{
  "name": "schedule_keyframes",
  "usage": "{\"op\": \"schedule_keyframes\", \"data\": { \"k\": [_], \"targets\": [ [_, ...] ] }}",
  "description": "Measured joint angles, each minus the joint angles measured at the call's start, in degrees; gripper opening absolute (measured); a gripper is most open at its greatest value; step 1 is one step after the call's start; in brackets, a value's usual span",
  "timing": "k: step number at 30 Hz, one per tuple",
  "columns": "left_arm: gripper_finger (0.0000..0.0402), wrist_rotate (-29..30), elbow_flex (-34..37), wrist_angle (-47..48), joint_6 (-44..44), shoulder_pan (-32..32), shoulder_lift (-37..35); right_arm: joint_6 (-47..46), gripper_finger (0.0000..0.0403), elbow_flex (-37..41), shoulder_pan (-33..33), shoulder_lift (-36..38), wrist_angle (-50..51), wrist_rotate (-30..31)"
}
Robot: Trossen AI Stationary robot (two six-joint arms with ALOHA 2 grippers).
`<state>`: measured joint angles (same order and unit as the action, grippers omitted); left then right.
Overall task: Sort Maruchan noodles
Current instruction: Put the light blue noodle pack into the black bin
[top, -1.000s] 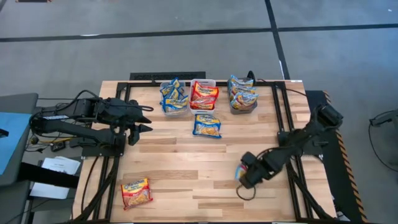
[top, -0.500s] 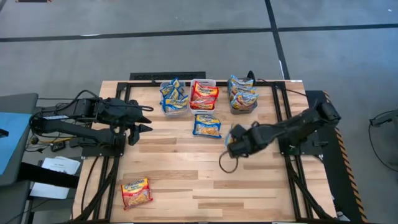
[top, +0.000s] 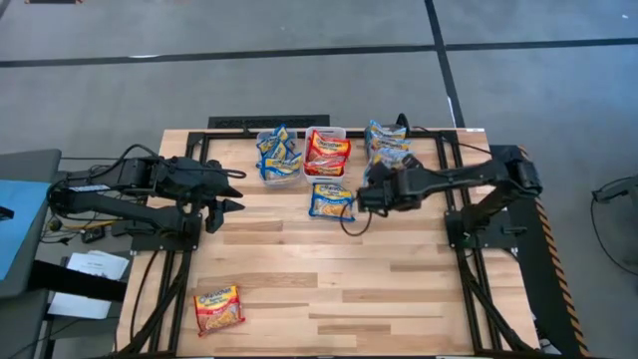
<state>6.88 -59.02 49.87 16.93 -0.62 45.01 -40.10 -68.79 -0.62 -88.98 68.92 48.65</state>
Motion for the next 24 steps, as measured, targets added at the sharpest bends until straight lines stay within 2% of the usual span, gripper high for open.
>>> {"op": "schedule_keyframes", "data": {
  "k": [9, 24],
  "targets": [
    [0.0155, 0.01, 0.0, 0.0, 0.0, 0.0, -0.01, 7.34, 0.0004, -0.04, -6.88, -0.38, -0.21, 0.43],
    [0.0155, 0.01, 0.0, 0.0, 0.0, 0.0, -0.02, 14.68, 0.0004, -0.04, -12.15, -0.36, -2.56, -0.28]
  ]
}}
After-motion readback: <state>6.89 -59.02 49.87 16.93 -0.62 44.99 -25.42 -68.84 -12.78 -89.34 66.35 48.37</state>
